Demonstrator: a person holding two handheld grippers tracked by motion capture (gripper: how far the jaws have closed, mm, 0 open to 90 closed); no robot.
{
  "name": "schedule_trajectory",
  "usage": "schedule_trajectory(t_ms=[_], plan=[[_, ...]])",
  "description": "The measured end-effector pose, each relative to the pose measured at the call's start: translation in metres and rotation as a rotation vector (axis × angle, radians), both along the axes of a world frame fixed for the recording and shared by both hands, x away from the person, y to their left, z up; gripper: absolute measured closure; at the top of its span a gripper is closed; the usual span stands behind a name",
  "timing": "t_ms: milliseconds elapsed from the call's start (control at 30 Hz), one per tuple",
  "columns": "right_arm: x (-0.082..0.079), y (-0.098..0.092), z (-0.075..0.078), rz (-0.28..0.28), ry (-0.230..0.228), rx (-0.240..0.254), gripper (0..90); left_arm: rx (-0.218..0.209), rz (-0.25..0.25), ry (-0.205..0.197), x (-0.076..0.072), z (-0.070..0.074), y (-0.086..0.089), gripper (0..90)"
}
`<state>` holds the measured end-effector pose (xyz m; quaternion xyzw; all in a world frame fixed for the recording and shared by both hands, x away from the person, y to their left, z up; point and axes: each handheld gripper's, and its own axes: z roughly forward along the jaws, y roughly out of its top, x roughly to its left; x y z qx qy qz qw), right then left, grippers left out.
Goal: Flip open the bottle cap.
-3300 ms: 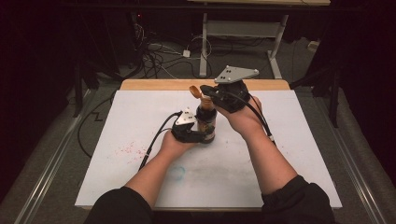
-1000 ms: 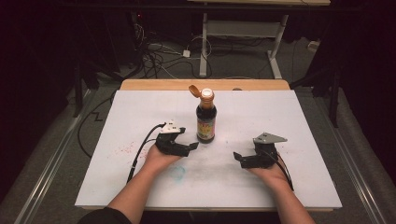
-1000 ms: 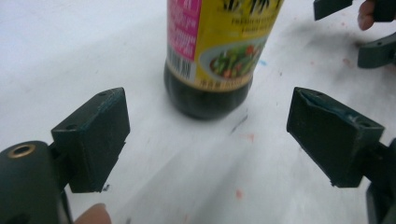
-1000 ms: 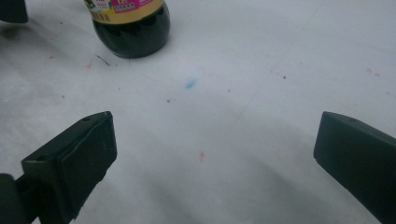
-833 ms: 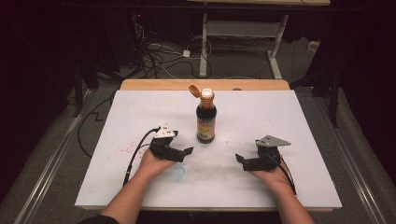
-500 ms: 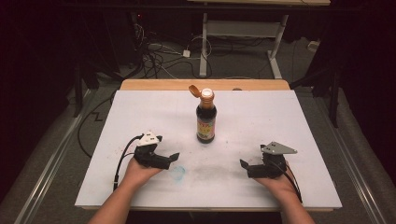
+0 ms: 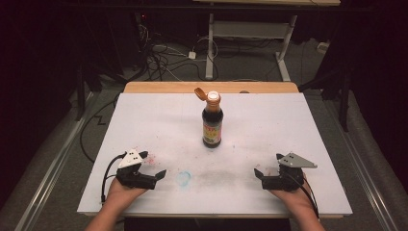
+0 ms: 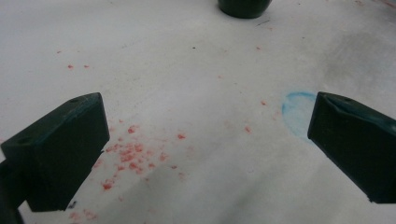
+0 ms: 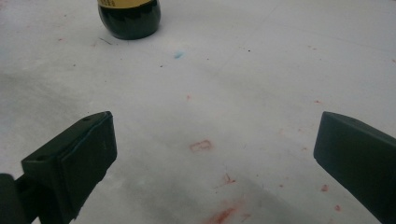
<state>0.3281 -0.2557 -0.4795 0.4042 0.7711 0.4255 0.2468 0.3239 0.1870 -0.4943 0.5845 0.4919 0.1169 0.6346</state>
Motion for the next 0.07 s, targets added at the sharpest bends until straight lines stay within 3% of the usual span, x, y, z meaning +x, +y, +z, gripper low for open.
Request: schedule_trajectory(t_ms=[67], plan=[[-0.0006, -0.0003, -0.0001, -0.003, 0.0, 0.007, 0.6, -0.005, 0.005, -0.006, -0.0004, 0.0, 0.0009, 0.0]])
